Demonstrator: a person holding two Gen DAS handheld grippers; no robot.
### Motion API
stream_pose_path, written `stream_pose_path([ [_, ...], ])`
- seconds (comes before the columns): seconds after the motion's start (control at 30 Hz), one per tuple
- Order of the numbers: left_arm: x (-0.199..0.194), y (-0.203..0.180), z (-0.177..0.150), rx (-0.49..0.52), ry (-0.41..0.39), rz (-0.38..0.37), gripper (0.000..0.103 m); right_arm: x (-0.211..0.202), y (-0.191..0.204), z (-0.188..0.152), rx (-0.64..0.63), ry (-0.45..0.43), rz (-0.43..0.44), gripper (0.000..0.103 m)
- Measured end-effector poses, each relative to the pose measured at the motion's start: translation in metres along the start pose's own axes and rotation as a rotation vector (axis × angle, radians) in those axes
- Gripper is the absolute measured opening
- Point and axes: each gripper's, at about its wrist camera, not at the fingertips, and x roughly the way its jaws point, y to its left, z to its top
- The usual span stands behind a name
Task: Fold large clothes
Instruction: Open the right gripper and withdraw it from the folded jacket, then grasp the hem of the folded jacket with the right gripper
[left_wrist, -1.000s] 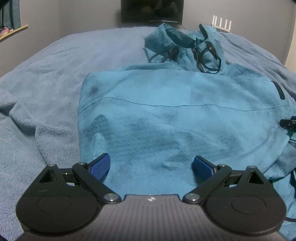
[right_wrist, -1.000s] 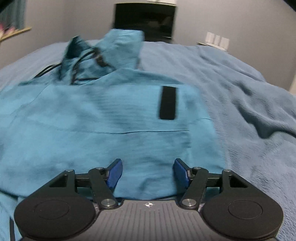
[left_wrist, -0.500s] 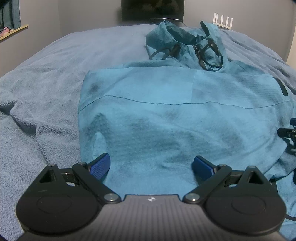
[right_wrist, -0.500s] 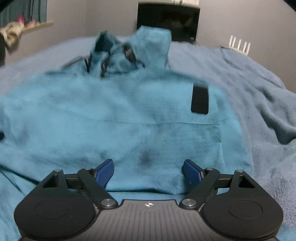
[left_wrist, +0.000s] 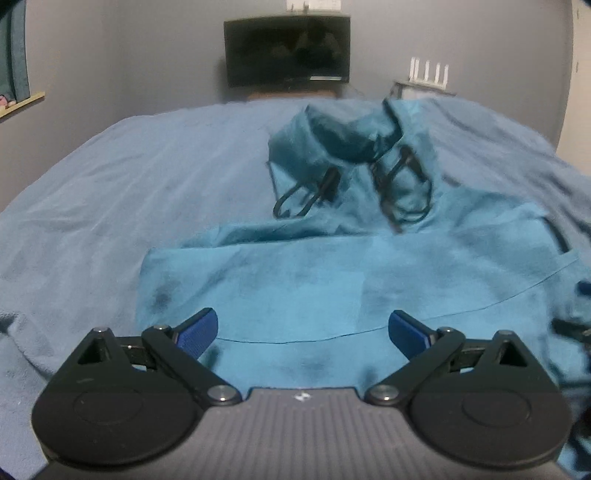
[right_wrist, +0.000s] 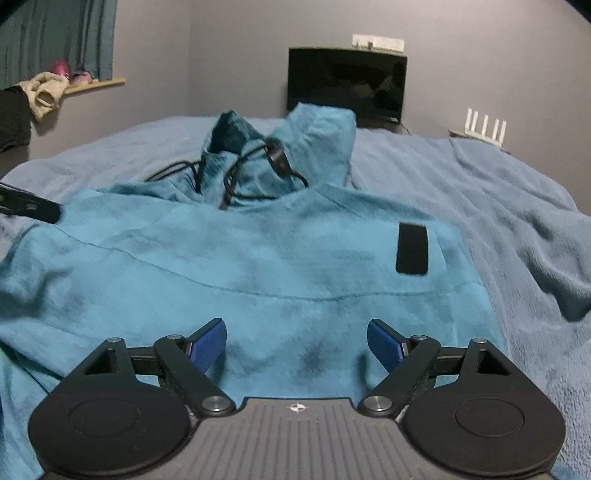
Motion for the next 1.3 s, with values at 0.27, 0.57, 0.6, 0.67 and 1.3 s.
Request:
stream_pose_path([
  [0.27, 0.031, 0.001, -0.028, 0.09, 0.047, 0.006, 0.1, 0.031, -0.022, 0.067, 0.172, -0.017, 0.04, 0.083],
  [0.57, 0.025, 0.018, -0.011, -0.033, -0.028, -0.023, 0.1, 0.154, -0.054, 0.185, 0.155, -0.073, -0.033, 0.07],
  [0.6, 0.024, 0.021, -0.009, -0.047, -0.037, -0.016, 0.1, 0.168, -0.061, 0.196, 0.176, -0.083, -0.035, 0.07],
  [0.67, 0.024, 0.028, -0.006, -0.082, -0.044, -0.025, 0.1, 0.195, -0.073, 0.213, 0.231, -0.093, -0.039, 0.07],
  [1.3, 0.032, 0.047, -0.005, -0.187, -0.049, -0.082, 0.1, 0.267, -0.117, 0.222, 0.474, -0.133, 0.286, 0.011],
])
